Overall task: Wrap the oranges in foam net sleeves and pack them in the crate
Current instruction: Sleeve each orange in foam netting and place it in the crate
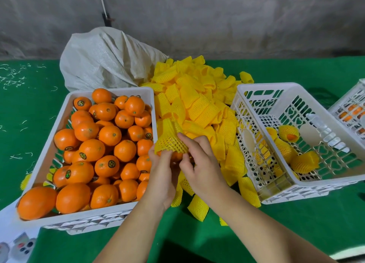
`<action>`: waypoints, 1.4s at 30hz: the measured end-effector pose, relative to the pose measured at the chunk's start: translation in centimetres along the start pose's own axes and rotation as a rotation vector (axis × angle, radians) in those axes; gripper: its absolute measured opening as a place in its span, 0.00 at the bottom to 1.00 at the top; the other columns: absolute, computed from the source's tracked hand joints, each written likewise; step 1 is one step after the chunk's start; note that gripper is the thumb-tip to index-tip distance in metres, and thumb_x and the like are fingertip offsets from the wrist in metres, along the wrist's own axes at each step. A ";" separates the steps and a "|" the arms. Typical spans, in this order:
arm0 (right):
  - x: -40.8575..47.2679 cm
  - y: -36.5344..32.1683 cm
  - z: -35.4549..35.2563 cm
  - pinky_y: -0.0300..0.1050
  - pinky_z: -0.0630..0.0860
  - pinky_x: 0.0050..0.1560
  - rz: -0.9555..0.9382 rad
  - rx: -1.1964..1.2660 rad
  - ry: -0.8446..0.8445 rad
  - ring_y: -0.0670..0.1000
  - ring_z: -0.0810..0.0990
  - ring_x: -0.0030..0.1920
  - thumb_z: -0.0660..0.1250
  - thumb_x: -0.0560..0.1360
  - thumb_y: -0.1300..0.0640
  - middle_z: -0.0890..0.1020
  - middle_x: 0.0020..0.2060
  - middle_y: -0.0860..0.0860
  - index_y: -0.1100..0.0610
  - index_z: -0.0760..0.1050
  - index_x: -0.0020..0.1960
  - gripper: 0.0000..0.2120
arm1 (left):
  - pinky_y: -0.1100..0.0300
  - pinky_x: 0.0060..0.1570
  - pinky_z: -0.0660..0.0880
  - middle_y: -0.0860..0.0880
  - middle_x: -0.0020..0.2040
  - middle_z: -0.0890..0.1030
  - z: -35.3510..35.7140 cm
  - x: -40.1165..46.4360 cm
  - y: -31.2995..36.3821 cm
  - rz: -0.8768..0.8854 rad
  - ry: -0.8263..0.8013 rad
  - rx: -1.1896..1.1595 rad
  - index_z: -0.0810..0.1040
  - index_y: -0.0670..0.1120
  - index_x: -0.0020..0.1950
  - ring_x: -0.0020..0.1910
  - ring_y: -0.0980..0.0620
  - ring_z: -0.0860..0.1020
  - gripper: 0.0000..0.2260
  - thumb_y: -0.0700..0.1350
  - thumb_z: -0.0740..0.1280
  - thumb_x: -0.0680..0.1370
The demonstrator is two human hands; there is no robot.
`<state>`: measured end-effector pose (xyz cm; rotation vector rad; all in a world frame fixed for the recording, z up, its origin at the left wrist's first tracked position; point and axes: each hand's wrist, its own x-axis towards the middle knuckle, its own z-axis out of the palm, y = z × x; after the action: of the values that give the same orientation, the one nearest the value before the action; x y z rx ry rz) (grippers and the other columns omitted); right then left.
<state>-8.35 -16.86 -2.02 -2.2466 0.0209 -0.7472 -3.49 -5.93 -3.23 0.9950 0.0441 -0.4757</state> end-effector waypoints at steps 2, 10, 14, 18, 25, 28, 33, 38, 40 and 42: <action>0.0 0.5 -0.2 0.32 0.74 0.54 -0.041 0.005 0.107 0.46 0.73 0.55 0.64 0.82 0.61 0.69 0.56 0.51 0.57 0.76 0.73 0.20 | 0.38 0.69 0.71 0.35 0.62 0.78 -0.1 0.0 0.3 -0.029 -0.109 -0.023 0.64 0.33 0.76 0.63 0.37 0.77 0.29 0.42 0.67 0.78; 0.0 1.7 -1.3 0.56 0.82 0.49 -0.177 -0.132 0.133 0.59 0.83 0.51 0.64 0.82 0.58 0.83 0.51 0.57 0.64 0.83 0.57 0.12 | 0.41 0.64 0.80 0.37 0.62 0.83 0.7 -0.4 -1.0 0.140 0.136 0.099 0.70 0.41 0.71 0.63 0.36 0.82 0.22 0.39 0.73 0.80; -1.0 1.4 -1.1 0.55 0.80 0.50 -0.205 -0.119 0.078 0.58 0.81 0.52 0.66 0.81 0.58 0.81 0.51 0.55 0.62 0.82 0.58 0.11 | 0.53 0.51 0.83 0.37 0.59 0.83 0.5 -0.6 -1.4 0.208 0.167 0.219 0.71 0.42 0.69 0.54 0.45 0.84 0.19 0.34 0.71 0.81; -0.9 1.2 -1.5 0.46 0.77 0.59 -0.001 0.103 -0.069 0.49 0.74 0.62 0.71 0.76 0.51 0.69 0.61 0.48 0.52 0.69 0.67 0.22 | 0.52 0.54 0.83 0.44 0.58 0.85 0.0 -0.8 -1.2 0.176 0.128 0.198 0.75 0.49 0.66 0.57 0.45 0.84 0.20 0.39 0.72 0.76; 0.5 1.0 -3.1 0.35 0.76 0.59 0.024 0.112 -0.194 0.40 0.69 0.68 0.75 0.72 0.42 0.64 0.66 0.45 0.43 0.64 0.72 0.33 | 0.45 0.65 0.79 0.44 0.68 0.82 -0.9 -1.5 -0.8 0.129 -0.031 0.128 0.73 0.46 0.74 0.68 0.41 0.81 0.38 0.67 0.75 0.72; 0.5 0.8 -2.9 0.31 0.73 0.61 -0.003 0.081 -0.184 0.40 0.68 0.70 0.73 0.73 0.48 0.64 0.67 0.45 0.45 0.63 0.74 0.33 | 0.42 0.63 0.79 0.39 0.68 0.81 -1.0 -1.6 -0.4 0.157 -0.080 0.168 0.73 0.41 0.75 0.66 0.38 0.81 0.47 0.72 0.75 0.68; 0.4 1.1 -2.5 0.29 0.69 0.64 0.107 0.170 -0.123 0.38 0.67 0.71 0.74 0.73 0.41 0.65 0.68 0.42 0.41 0.62 0.74 0.34 | 0.60 0.39 0.81 0.46 0.44 0.86 -2.3 -1.4 -0.3 0.343 -0.037 0.436 0.84 0.55 0.49 0.40 0.51 0.84 0.18 0.67 0.64 0.81; 0.4 1.7 -1.7 0.58 0.81 0.58 0.300 0.343 0.004 0.55 0.79 0.64 0.75 0.71 0.45 0.74 0.65 0.49 0.37 0.65 0.69 0.30 | 0.65 0.35 0.71 0.57 0.39 0.78 -2.5 -1.2 -0.5 0.646 0.062 0.913 0.78 0.60 0.47 0.38 0.55 0.77 0.14 0.56 0.57 0.87; 0.2 1.8 -1.4 0.54 0.83 0.51 0.335 0.367 0.026 0.57 0.81 0.59 0.74 0.70 0.47 0.75 0.63 0.50 0.38 0.64 0.67 0.30 | 0.63 0.47 0.75 0.58 0.50 0.81 -2.2 -1.4 -0.7 0.732 0.075 0.988 0.82 0.53 0.59 0.51 0.55 0.80 0.13 0.52 0.57 0.88; -0.1 1.6 -1.2 0.42 0.81 0.44 0.358 0.399 0.024 0.54 0.80 0.59 0.71 0.67 0.48 0.72 0.64 0.42 0.37 0.62 0.66 0.31 | 0.60 0.60 0.76 0.53 0.61 0.80 -2.0 -1.5 -0.9 0.767 0.053 0.978 0.79 0.48 0.68 0.63 0.54 0.78 0.14 0.48 0.59 0.86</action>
<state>-8.77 -18.80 -2.49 -1.7884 0.2561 -0.5291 -4.82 -4.13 -4.66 1.8587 -0.5551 0.2938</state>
